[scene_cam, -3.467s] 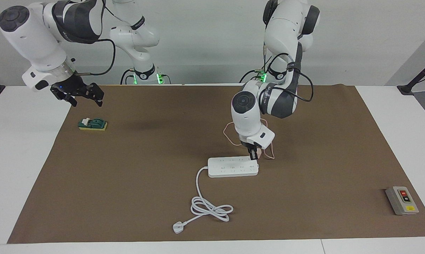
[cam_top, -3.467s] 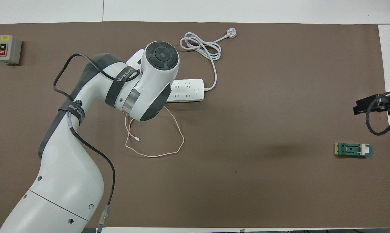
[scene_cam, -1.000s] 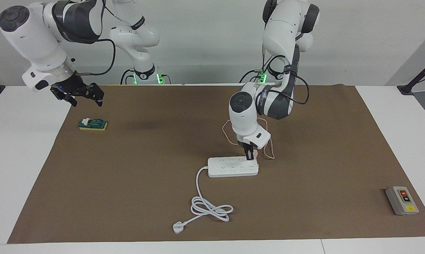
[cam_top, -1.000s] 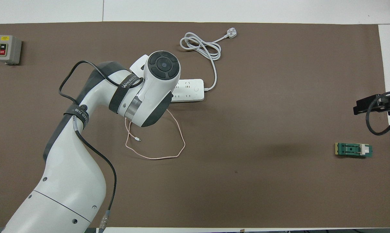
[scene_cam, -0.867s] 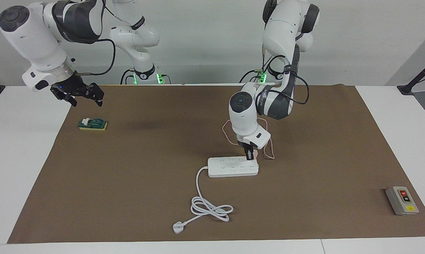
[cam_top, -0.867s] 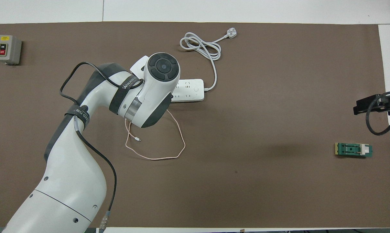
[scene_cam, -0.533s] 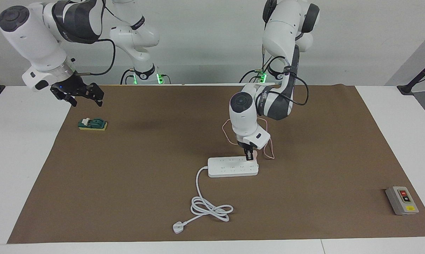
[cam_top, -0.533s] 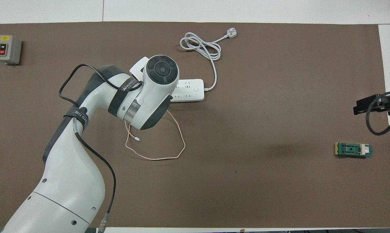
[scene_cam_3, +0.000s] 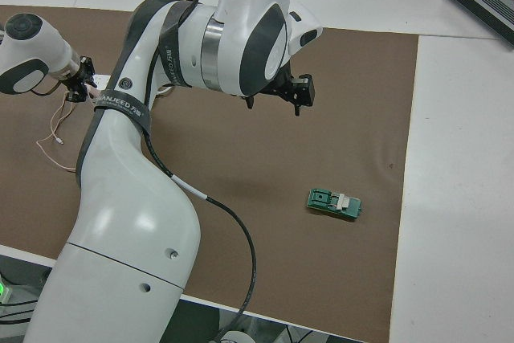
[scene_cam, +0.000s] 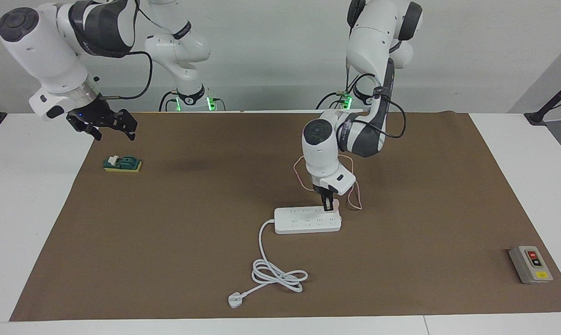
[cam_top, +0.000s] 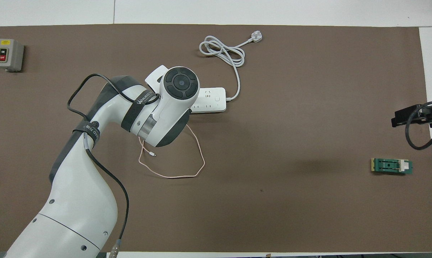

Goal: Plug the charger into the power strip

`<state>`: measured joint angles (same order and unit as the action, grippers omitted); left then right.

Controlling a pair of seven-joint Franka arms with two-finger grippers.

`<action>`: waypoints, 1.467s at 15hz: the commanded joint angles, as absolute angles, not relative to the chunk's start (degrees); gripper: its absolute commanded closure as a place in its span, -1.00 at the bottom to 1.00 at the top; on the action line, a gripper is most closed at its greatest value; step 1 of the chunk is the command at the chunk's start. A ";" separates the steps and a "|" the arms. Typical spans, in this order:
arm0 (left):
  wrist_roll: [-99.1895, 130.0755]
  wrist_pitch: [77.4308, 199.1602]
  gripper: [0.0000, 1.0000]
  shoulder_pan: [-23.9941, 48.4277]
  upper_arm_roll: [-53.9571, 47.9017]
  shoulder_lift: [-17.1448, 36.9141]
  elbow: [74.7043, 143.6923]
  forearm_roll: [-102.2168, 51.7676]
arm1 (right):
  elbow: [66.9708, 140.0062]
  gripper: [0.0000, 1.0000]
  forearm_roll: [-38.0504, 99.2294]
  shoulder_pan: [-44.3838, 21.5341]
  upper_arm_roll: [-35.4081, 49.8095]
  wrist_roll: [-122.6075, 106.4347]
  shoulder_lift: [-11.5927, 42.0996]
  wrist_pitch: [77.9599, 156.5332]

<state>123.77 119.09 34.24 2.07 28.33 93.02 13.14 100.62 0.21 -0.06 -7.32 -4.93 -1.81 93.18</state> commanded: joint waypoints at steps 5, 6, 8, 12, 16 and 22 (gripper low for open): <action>123.40 120.59 1.00 35.33 2.37 30.94 95.37 12.30 | 100.90 -1.00 -0.53 0.79 -6.50 -5.89 -2.64 92.55; 122.53 120.59 1.00 35.16 2.29 30.76 95.10 12.30 | 100.90 -1.00 -0.53 0.79 -6.50 -5.98 -2.64 92.55; 120.07 120.24 1.00 34.72 2.29 29.45 94.49 12.04 | 100.90 -1.00 -0.53 0.79 -6.50 -5.89 -2.64 92.55; 117.70 119.62 -0.46 32.97 2.20 25.94 94.57 11.52 | 100.90 -1.00 -0.53 0.79 -6.50 -5.89 -2.64 92.55; 117.42 118.13 -0.51 32.08 2.20 21.98 94.92 10.37 | 100.90 -1.00 -0.53 0.79 -6.50 -5.89 -2.64 92.55; 110.32 113.65 -0.59 30.50 2.28 15.65 94.84 7.30 | 100.90 -1.00 -0.53 0.79 -6.50 -5.89 -2.64 92.55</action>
<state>114.40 115.46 31.59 2.41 18.63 93.10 9.35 100.62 0.22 -0.06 -7.32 -4.93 -1.81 93.18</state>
